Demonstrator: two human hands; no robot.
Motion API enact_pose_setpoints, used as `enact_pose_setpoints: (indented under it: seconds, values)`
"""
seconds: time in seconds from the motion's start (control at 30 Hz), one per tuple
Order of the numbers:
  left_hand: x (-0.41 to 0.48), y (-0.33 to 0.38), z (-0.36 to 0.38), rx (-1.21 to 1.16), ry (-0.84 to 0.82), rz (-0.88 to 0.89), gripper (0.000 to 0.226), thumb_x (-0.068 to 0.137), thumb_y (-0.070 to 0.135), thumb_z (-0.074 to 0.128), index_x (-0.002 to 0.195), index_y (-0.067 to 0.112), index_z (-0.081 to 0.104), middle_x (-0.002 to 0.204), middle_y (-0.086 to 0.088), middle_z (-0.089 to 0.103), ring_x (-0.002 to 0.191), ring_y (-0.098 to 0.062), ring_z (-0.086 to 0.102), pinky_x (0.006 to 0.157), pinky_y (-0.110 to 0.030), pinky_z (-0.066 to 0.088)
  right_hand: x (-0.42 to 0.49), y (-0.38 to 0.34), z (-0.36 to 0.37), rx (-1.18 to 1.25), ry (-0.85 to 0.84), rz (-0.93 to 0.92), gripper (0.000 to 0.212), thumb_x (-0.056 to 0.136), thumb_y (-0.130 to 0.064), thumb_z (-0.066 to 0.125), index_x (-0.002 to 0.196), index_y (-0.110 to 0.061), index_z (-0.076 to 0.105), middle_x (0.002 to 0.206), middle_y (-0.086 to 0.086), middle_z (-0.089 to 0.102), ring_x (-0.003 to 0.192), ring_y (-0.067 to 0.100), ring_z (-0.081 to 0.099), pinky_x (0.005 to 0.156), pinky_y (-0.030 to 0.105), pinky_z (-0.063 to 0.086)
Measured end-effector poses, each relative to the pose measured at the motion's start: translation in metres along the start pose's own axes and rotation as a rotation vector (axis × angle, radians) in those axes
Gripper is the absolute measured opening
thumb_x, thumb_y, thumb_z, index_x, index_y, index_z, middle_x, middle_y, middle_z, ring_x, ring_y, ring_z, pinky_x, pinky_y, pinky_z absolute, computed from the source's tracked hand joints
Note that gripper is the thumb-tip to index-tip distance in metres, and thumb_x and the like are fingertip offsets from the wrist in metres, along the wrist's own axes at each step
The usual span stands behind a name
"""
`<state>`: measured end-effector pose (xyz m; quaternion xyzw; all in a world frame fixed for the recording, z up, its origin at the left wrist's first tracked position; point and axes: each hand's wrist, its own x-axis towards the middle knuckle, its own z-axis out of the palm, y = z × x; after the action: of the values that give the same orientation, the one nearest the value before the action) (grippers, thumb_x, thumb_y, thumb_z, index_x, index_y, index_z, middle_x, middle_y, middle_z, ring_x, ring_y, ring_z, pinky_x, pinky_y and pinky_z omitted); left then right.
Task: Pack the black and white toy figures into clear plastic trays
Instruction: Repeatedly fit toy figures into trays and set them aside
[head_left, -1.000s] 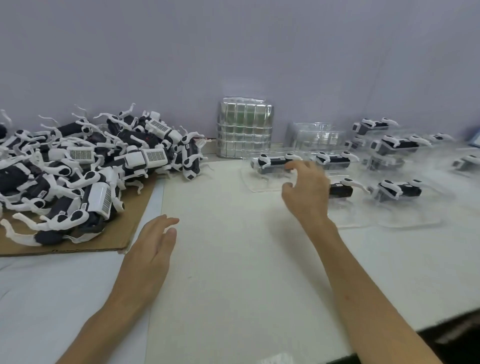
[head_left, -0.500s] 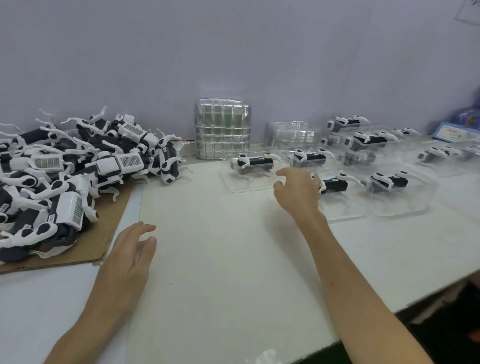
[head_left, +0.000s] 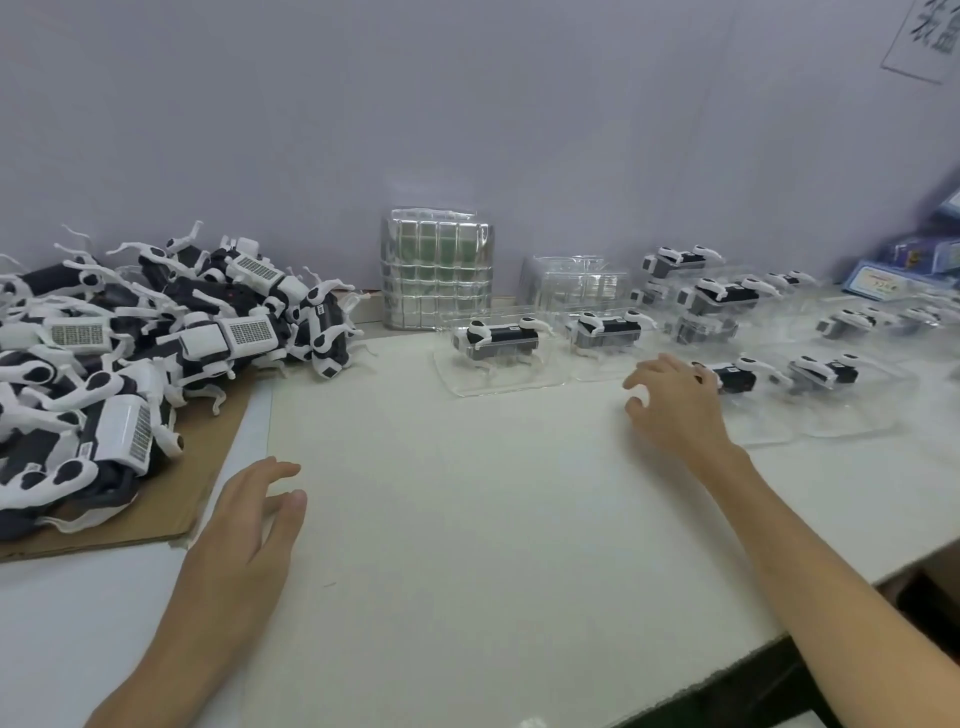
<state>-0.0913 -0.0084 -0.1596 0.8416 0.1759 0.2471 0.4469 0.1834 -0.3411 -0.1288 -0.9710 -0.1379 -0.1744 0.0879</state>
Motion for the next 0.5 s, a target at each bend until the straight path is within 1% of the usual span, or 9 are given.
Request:
enact_pose_setpoints:
  seconds: [0.1, 0.2, 0.3, 0.37, 0.43, 0.47, 0.5]
  values:
    - [-0.001, 0.0, 0.0, -0.011, 0.0, -0.008, 0.02, 0.102, 0.025, 0.045, 0.119, 0.032, 0.054, 0.125, 0.015, 0.049, 0.095, 0.034, 0.041, 0.086, -0.029, 0.03, 0.003, 0.034, 0.002, -0.016, 0.049, -0.003, 0.015, 0.087, -0.018, 0.065, 0.1, -0.021, 0.072, 0.131, -0.001, 0.063, 0.141, 0.018, 0.038, 0.114, 0.039, 0.01]
    - [-0.002, 0.001, -0.001, 0.001, -0.005, -0.007, 0.02, 0.102, 0.026, 0.045, 0.119, 0.032, 0.053, 0.125, 0.016, 0.048, 0.096, 0.034, 0.041, 0.087, -0.029, 0.031, 0.008, 0.061, -0.002, -0.038, 0.072, 0.008, 0.007, 0.083, -0.015, 0.069, 0.086, -0.022, 0.071, 0.123, 0.001, 0.067, 0.135, 0.02, 0.045, 0.115, 0.04, 0.009]
    - [-0.002, 0.0, -0.001, 0.004, -0.002, -0.003, 0.019, 0.102, 0.026, 0.045, 0.118, 0.033, 0.053, 0.122, 0.021, 0.048, 0.098, 0.033, 0.041, 0.085, -0.028, 0.032, 0.015, 0.084, -0.01, -0.111, 0.044, 0.083, 0.007, 0.083, -0.016, 0.069, 0.08, -0.023, 0.069, 0.123, 0.003, 0.067, 0.136, 0.022, 0.044, 0.119, 0.045, 0.006]
    - [-0.002, -0.001, -0.001, 0.007, 0.0, 0.008, 0.019, 0.102, 0.026, 0.046, 0.117, 0.033, 0.053, 0.12, 0.028, 0.048, 0.098, 0.032, 0.042, 0.082, -0.021, 0.033, 0.024, 0.087, -0.014, -0.28, -0.045, 0.161, 0.006, 0.086, -0.022, 0.066, 0.083, -0.026, 0.069, 0.129, 0.001, 0.064, 0.142, 0.024, 0.038, 0.12, 0.047, 0.001]
    - [-0.001, -0.003, 0.0, 0.022, -0.002, 0.029, 0.018, 0.102, 0.026, 0.046, 0.117, 0.033, 0.054, 0.117, 0.036, 0.044, 0.098, 0.032, 0.041, 0.079, -0.011, 0.032, 0.035, 0.073, -0.016, -0.499, -0.12, 0.194, 0.014, 0.086, -0.027, 0.061, 0.095, -0.028, 0.071, 0.133, 0.001, 0.061, 0.142, 0.025, 0.035, 0.12, 0.05, 0.001]
    - [-0.001, -0.003, 0.0, 0.03, -0.003, 0.037, 0.018, 0.102, 0.026, 0.047, 0.116, 0.033, 0.054, 0.116, 0.037, 0.043, 0.099, 0.032, 0.041, 0.079, -0.008, 0.031, 0.042, 0.06, -0.014, -0.517, -0.085, 0.177, 0.02, 0.085, -0.026, 0.06, 0.103, -0.026, 0.071, 0.132, 0.003, 0.061, 0.139, 0.026, 0.038, 0.12, 0.05, 0.007]
    - [-0.001, -0.004, 0.0, 0.036, -0.004, 0.043, 0.018, 0.101, 0.027, 0.047, 0.116, 0.034, 0.053, 0.116, 0.037, 0.043, 0.1, 0.032, 0.04, 0.078, -0.007, 0.031, 0.049, 0.046, -0.011, -0.463, -0.013, 0.138, 0.028, 0.084, -0.021, 0.061, 0.11, -0.021, 0.07, 0.131, 0.006, 0.061, 0.133, 0.027, 0.043, 0.117, 0.048, 0.014]
